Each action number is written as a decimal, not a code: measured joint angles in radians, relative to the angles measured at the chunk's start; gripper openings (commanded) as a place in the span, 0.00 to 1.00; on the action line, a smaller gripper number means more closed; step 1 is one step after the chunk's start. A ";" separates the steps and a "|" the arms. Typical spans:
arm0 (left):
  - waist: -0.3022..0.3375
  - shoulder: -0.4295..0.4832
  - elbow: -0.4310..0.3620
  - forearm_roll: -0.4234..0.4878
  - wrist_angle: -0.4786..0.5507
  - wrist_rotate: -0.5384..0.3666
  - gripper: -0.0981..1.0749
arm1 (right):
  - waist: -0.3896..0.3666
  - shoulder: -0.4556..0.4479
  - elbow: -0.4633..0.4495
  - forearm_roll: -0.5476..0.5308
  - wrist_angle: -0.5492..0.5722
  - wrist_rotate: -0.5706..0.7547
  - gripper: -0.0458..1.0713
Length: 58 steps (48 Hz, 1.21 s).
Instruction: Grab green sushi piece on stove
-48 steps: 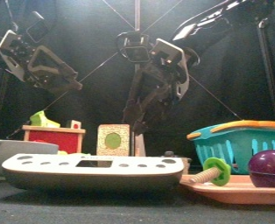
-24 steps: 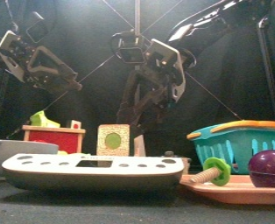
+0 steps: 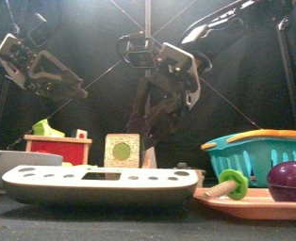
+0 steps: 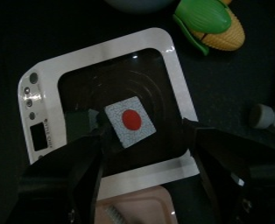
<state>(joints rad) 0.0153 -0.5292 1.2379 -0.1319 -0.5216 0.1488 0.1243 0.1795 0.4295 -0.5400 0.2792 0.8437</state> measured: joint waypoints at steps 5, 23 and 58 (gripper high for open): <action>-0.002 0.000 0.000 0.000 0.002 0.000 0.82 | 0.000 0.002 0.000 0.000 0.003 0.000 0.89; 0.003 0.002 0.003 0.000 0.002 0.000 0.82 | 0.000 0.031 -0.011 0.000 0.003 -0.006 0.89; 0.005 0.000 0.009 -0.002 0.002 0.000 0.82 | 0.028 0.058 -0.040 0.002 0.000 -0.003 0.89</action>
<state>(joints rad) 0.0199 -0.5292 1.2471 -0.1335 -0.5200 0.1488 0.1519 0.2378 0.3896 -0.5384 0.2792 0.8406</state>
